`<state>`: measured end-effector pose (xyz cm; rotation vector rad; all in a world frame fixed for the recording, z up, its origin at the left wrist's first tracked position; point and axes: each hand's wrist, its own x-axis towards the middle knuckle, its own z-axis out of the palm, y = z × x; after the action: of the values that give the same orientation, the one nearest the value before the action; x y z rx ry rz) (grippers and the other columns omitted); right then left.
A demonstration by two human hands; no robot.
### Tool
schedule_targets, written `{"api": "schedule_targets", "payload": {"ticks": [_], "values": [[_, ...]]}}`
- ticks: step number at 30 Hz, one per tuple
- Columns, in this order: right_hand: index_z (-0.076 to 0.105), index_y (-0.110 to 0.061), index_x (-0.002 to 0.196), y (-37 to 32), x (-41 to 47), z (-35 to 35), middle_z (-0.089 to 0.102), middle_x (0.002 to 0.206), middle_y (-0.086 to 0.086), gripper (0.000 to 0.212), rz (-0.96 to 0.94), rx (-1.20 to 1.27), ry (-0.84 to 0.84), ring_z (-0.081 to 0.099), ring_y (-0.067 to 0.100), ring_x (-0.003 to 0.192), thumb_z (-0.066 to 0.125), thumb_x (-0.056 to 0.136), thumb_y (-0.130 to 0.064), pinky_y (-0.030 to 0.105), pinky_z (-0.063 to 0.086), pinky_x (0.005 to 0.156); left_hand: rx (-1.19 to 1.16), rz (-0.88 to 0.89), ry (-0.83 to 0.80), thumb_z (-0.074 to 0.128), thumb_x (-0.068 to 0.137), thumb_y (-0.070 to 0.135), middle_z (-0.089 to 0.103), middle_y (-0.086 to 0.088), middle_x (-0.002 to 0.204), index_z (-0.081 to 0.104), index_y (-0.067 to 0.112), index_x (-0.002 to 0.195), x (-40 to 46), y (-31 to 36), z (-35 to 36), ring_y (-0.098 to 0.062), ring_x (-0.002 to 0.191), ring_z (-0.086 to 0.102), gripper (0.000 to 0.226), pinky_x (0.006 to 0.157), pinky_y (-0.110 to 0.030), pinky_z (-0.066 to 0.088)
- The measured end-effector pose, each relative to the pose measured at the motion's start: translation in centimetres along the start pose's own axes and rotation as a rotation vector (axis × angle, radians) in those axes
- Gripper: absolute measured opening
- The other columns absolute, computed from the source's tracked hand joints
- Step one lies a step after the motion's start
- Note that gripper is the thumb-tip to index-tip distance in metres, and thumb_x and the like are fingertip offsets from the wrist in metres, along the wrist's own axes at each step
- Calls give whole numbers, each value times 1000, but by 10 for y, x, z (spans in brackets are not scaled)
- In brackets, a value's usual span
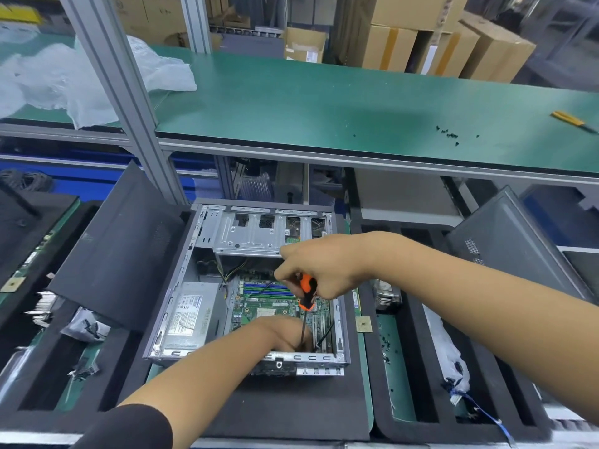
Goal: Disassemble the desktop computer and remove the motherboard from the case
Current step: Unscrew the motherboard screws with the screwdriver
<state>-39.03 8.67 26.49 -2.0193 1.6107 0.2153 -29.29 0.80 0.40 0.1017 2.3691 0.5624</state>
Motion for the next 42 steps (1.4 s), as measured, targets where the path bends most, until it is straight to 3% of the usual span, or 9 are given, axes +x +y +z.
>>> {"api": "schedule_targets", "payload": {"ticks": [4,7,16,22,28,32,35,38,42], "values": [[52,-18,98,-2,2,4,53,90,0,23,38,-61,-3,52,18,77,69,83,-21,29,41,61,-110,-28,-5,67,85,22,71,-3,112,69,23,117,-1,-5,0,-27,100,67,32,89,-42,57],[44,-19,94,-3,2,6,44,68,3,23,129,-455,106,43,22,57,48,94,-42,35,32,51,-200,-25,-22,70,86,26,72,-7,109,70,15,109,-1,-5,1,-29,99,68,25,92,-47,55],[67,-23,81,-4,-4,2,46,92,-9,26,-8,-23,4,54,16,84,57,72,-1,31,39,57,-223,-77,-37,71,87,18,70,-5,117,73,14,112,-4,-2,0,-26,105,64,26,97,-43,52],[43,-21,95,-8,3,4,45,70,0,20,109,-400,113,44,21,60,47,96,-41,33,28,51,-200,-89,-45,68,87,21,70,-6,115,70,17,114,-7,-2,-2,-27,102,66,28,94,-45,54],[51,-24,84,-5,3,-8,56,74,-3,7,56,-154,-12,51,15,67,57,87,-22,32,30,55,-223,-43,-17,68,86,15,70,-3,103,71,13,100,-10,-1,-4,-24,92,64,15,90,-44,56],[68,-25,86,-1,0,-7,45,94,-9,30,18,-8,-64,57,20,88,56,75,1,37,47,61,-266,-55,-27,66,86,5,71,-14,106,69,13,95,-9,0,-2,-34,100,66,12,94,-50,53],[60,-25,112,-2,4,-5,48,96,-7,29,46,-4,-48,55,17,86,65,85,-14,33,39,63,-210,-44,-33,65,84,8,71,-8,107,68,16,97,-8,-1,-4,-30,99,66,15,92,-47,55],[46,-20,100,-5,8,-1,49,75,0,21,113,-318,36,49,21,64,51,96,-40,33,30,53,-193,-41,-42,66,84,8,71,-8,107,68,20,97,-8,-2,-5,-28,98,66,18,92,-45,55],[44,-19,89,-7,9,-3,42,66,-1,16,88,-392,39,39,15,57,42,98,-32,34,27,54,-173,-44,-31,64,84,7,72,-7,105,71,14,101,-8,-1,-6,-28,94,67,20,89,-45,57]]}}
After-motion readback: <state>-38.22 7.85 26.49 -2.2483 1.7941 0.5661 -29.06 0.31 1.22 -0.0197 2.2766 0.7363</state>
